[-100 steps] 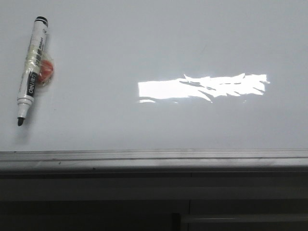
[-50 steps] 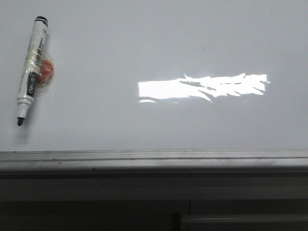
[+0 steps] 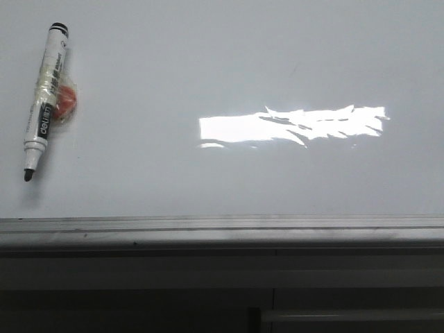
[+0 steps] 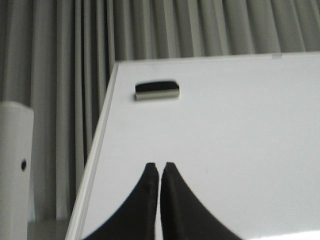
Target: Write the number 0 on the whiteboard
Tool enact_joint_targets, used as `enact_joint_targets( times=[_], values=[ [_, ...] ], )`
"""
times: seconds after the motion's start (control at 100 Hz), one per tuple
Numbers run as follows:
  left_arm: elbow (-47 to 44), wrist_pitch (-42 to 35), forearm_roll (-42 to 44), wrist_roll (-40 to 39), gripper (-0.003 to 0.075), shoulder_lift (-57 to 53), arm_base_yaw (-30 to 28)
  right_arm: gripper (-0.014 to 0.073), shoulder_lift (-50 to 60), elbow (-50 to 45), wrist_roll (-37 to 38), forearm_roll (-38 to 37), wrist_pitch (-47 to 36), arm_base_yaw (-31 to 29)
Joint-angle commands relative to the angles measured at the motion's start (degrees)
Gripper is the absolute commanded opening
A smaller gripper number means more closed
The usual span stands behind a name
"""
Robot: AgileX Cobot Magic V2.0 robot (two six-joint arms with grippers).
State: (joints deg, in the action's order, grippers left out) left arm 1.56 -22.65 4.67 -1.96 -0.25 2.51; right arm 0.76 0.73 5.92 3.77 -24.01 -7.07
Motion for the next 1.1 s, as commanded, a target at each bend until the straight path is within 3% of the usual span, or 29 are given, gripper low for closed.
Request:
enact_joint_targets(
  times=[0.0,0.11,0.24,0.33,0.53,0.72,0.87,0.92,1.09],
  values=[
    [6.6,11.9,0.5,-0.5,-0.0020,-0.7,-0.1,-0.0057,0.6,6.5,2.3,-0.1,9.4,-0.4],
    [15.7,26.2,-1.6,-0.7,-0.0020,2.5,-0.1,-0.0057,-1.4,16.2,2.3,-0.1,22.9,-0.4],
    [26.6,42.6,-16.6,-1.8,-0.0020,8.8,-0.1,-0.0057,-9.0,30.0,2.3,-0.1,53.3,-0.4],
    [31.0,47.3,-18.0,-1.8,-0.0020,12.7,-0.1,-0.0057,-14.6,35.8,2.3,-0.1,67.2,-0.4],
    [31.8,41.3,-18.0,-1.8,-0.0020,16.0,-0.1,-0.0057,-20.3,37.2,2.3,-0.1,68.6,-0.4],
    [30.9,42.3,-20.8,-1.8,-0.0020,16.3,-0.1,-0.0057,-20.8,37.2,2.3,-0.1,69.4,-0.4],
    [29.4,50.6,-31.1,-1.2,-0.0019,16.3,-0.1,-0.0057,-20.8,37.2,2.3,-0.1,69.4,-0.4],
    [28.5,54.7,-34.4,2.0,-0.0019,16.3,-0.1,-0.0057,-20.8,37.2,2.3,-0.1,69.4,-0.4],
    [24.0,66.8,-53.0,27.2,-0.0007,16.3,-0.1,-0.0057,-20.8,37.2,2.3,-0.1,69.4,2.4]
  ],
)
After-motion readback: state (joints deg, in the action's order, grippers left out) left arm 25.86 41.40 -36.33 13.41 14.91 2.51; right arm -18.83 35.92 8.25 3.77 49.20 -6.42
